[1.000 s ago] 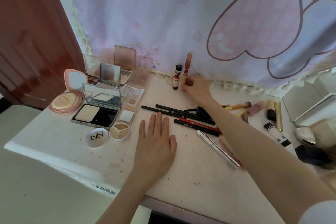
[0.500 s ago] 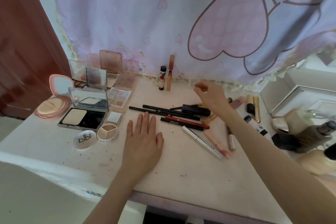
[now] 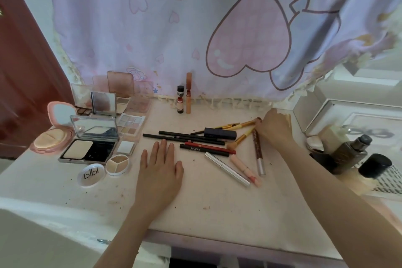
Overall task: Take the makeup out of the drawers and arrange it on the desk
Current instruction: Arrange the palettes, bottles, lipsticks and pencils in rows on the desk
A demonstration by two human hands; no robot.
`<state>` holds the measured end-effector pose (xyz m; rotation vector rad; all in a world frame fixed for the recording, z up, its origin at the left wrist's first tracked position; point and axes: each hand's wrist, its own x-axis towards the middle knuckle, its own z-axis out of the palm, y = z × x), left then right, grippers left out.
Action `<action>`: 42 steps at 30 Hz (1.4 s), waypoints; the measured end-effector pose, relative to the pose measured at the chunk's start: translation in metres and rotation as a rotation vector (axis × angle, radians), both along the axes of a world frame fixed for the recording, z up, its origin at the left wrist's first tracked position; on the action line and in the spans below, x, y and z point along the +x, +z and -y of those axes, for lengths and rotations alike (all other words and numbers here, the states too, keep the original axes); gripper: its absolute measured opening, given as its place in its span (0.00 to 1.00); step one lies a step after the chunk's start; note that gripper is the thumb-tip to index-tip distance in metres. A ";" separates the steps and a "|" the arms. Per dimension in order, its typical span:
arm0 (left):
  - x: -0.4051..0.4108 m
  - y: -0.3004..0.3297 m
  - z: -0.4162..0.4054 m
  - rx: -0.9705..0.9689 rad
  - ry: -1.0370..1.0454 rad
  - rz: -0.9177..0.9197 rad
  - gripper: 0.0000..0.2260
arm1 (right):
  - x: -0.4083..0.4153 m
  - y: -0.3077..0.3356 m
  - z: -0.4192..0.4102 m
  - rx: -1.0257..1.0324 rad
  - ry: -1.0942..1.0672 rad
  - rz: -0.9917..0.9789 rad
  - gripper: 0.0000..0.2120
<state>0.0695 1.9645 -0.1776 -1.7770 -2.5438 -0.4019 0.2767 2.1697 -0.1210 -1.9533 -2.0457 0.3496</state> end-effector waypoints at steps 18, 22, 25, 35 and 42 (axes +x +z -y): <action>0.016 0.036 0.009 0.398 -0.216 0.428 0.26 | -0.015 0.036 0.083 -0.523 0.286 -1.166 0.21; 0.027 0.065 0.006 0.451 -0.518 0.206 0.22 | -0.020 0.033 0.108 -0.837 0.497 -1.225 0.12; 0.027 0.077 0.002 0.594 -0.591 0.088 0.14 | -0.015 0.038 0.118 -1.143 0.566 -1.193 0.16; 0.035 0.080 -0.008 0.591 -0.312 0.394 0.11 | -0.020 0.041 0.141 -0.888 0.653 -1.023 0.14; 0.017 0.080 -0.018 0.193 -0.147 0.519 0.28 | -0.024 0.030 0.144 -0.224 0.689 -0.614 0.05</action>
